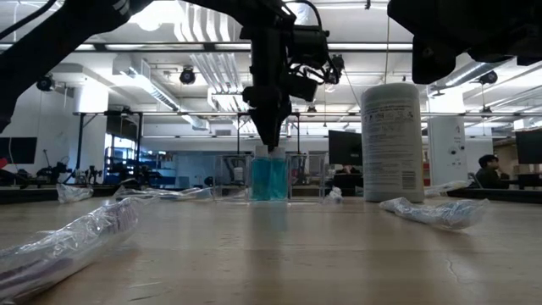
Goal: Pick & Place toothbrushing station
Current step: Put the mouthwash into the transparent organizer
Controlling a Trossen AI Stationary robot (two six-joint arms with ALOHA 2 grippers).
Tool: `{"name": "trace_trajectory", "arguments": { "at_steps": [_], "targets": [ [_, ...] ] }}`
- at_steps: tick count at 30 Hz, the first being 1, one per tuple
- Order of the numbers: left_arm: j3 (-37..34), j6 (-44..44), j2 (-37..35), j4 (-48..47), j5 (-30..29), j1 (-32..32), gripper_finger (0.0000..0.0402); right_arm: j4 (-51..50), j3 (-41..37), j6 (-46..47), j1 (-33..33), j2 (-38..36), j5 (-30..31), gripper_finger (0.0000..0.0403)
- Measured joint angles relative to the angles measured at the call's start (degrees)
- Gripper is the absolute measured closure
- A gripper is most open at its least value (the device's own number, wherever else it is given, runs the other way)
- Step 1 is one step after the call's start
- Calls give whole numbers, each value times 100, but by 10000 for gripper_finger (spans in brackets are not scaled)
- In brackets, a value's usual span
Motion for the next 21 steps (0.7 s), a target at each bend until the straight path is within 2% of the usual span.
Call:
{"name": "trace_trajectory", "arguments": {
  "at_steps": [5,11,16,21],
  "targets": [
    [269,-80,-217,-403,-2,-9,219,12,0,0,-1,0,0,394],
    [649,-639,-905,-1609,38,-55,220,30,4,61,-2,0,0,394],
    [197,-1011,-2457,-1404,616,-315,245,31,25,70,0,0,0,394],
    [-1262,-1894,-4514,-258,728,-860,300,30,87,83,0,-2,-2,394]
  ]
}}
